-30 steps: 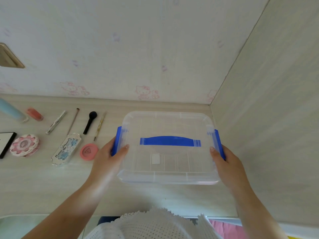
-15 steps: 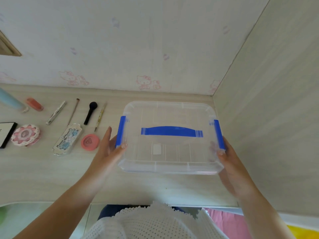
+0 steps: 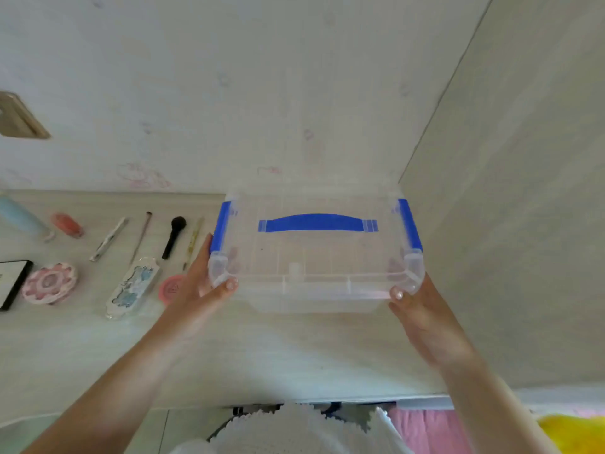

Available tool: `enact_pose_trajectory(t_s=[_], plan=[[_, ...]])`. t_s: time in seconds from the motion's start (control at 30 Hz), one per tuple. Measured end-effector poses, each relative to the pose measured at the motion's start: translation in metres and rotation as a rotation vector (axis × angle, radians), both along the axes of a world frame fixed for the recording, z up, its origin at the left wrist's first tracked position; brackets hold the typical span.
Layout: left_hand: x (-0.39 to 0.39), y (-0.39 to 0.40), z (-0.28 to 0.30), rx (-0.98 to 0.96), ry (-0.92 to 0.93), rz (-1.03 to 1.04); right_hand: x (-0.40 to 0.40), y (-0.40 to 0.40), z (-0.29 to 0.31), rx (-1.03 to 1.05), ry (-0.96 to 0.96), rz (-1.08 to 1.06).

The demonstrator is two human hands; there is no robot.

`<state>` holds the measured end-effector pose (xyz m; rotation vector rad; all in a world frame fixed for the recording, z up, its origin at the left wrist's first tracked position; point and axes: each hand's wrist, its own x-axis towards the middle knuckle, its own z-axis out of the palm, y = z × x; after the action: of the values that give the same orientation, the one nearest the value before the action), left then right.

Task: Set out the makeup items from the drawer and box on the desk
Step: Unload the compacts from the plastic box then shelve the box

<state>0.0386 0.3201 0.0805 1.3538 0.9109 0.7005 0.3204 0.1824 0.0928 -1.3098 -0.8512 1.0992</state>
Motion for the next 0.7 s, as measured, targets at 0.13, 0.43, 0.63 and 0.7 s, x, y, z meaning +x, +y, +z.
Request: enact_pose_trajectory(t_s=[0.13,0.43,0.63,0.7], plan=[[-0.013,0.024,0.033,0.081,-0.138,-0.025,-0.017,0.02,0.047,0.073,-0.147,-0.039],[-0.029,0.047,0.143,0.504,-0.239,0.05,-0.06,0.036,0.158,0.342,-0.135,-0.085],[-0.036,0.047,0.214,0.672,-0.373,0.16,-0.078,0.035,0.223,0.487,-0.358,-0.114],[-0.037,0.04,0.236,0.708,-0.435,0.179,-0.082,0.033,0.24,0.534,-0.413,-0.182]])
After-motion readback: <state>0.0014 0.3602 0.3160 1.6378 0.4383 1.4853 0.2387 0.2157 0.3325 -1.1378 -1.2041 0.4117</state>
